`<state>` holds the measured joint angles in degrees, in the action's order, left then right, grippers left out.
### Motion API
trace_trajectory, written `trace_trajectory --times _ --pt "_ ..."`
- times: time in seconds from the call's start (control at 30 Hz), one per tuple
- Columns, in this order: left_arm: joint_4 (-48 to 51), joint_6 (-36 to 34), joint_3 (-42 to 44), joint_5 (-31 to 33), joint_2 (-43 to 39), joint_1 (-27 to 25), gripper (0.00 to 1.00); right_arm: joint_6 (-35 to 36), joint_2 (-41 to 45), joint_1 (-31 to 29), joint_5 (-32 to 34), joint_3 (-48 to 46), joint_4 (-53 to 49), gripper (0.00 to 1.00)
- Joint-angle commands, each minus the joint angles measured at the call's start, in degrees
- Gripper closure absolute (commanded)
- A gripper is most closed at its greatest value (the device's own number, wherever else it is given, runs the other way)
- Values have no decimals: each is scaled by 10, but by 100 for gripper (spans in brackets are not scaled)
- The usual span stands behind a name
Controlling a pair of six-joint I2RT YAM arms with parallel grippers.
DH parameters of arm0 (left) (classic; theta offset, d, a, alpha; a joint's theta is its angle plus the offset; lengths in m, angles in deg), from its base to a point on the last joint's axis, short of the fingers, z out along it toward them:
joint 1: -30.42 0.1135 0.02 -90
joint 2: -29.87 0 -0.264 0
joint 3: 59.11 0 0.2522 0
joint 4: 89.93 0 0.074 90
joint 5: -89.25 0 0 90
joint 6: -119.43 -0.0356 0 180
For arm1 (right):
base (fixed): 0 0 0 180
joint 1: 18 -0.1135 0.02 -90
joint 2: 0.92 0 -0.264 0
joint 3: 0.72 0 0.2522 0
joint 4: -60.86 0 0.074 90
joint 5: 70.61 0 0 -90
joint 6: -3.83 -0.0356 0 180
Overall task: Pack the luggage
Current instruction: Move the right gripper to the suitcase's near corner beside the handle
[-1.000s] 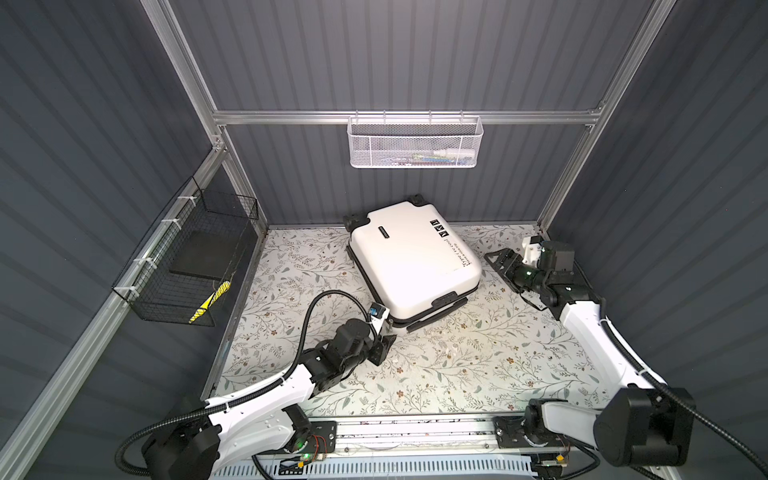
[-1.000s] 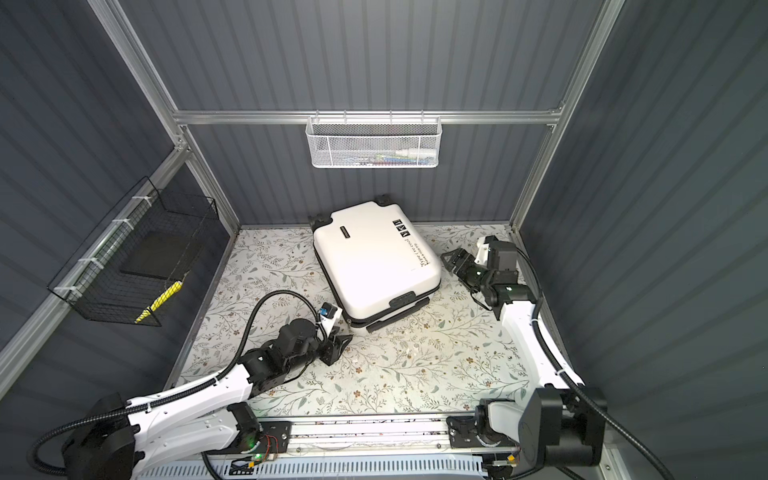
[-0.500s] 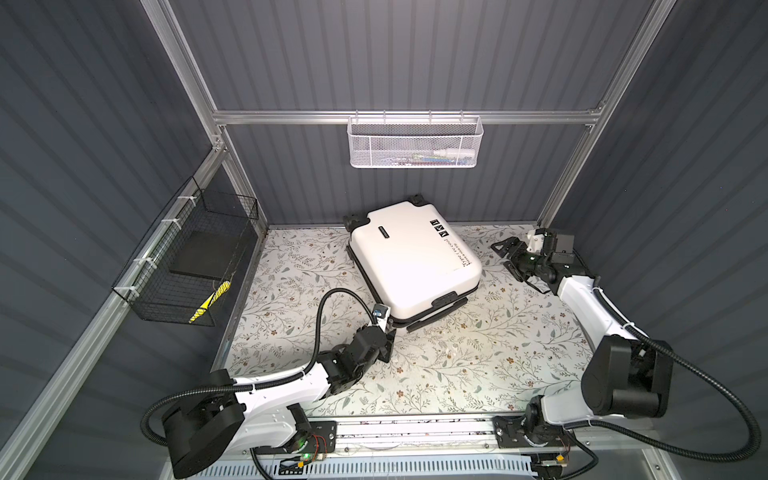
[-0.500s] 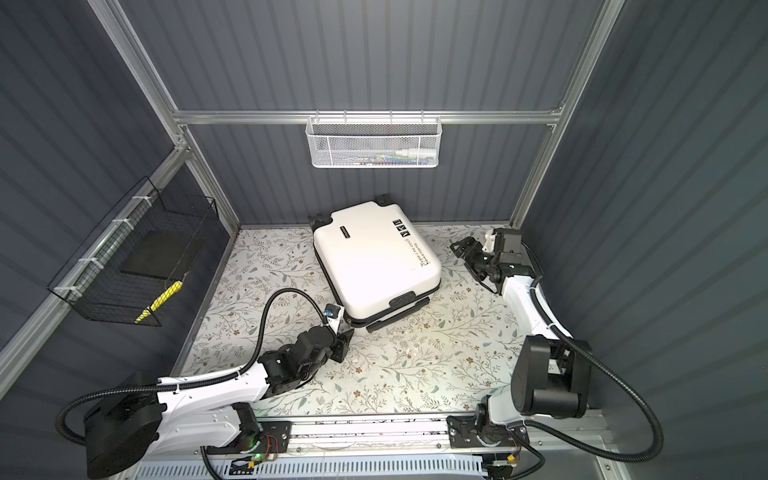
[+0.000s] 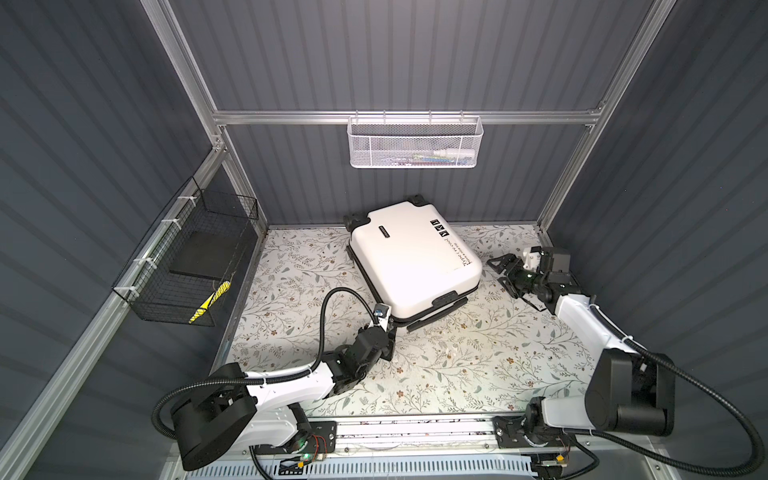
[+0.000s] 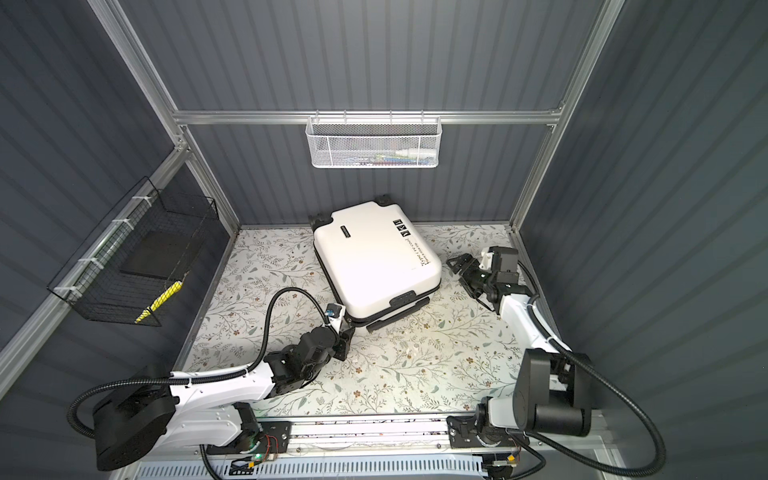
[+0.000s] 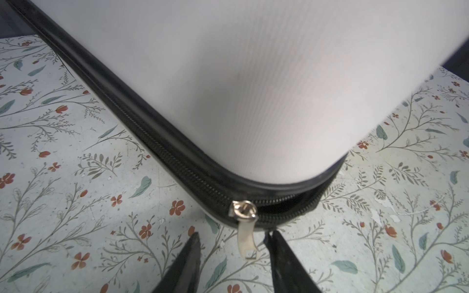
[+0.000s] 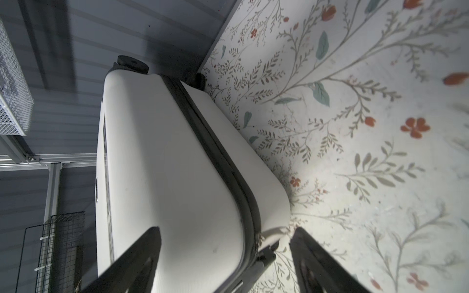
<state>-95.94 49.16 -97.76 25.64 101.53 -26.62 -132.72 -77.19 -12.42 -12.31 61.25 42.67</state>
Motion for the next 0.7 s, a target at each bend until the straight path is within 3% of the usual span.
trace_trajectory --times 0.0,0.3,0.67 --pt "-32 -11 1 7 8 -2 59 -14 51 0 -12 -51 25 18" --pt "-37 -14 3 2 1 -3 88 -46 181 -6 -36 -183 45 18" --pt "-15 -29 33 -3 -79 -2 100 -68 209 -82 -13 -261 85 18"
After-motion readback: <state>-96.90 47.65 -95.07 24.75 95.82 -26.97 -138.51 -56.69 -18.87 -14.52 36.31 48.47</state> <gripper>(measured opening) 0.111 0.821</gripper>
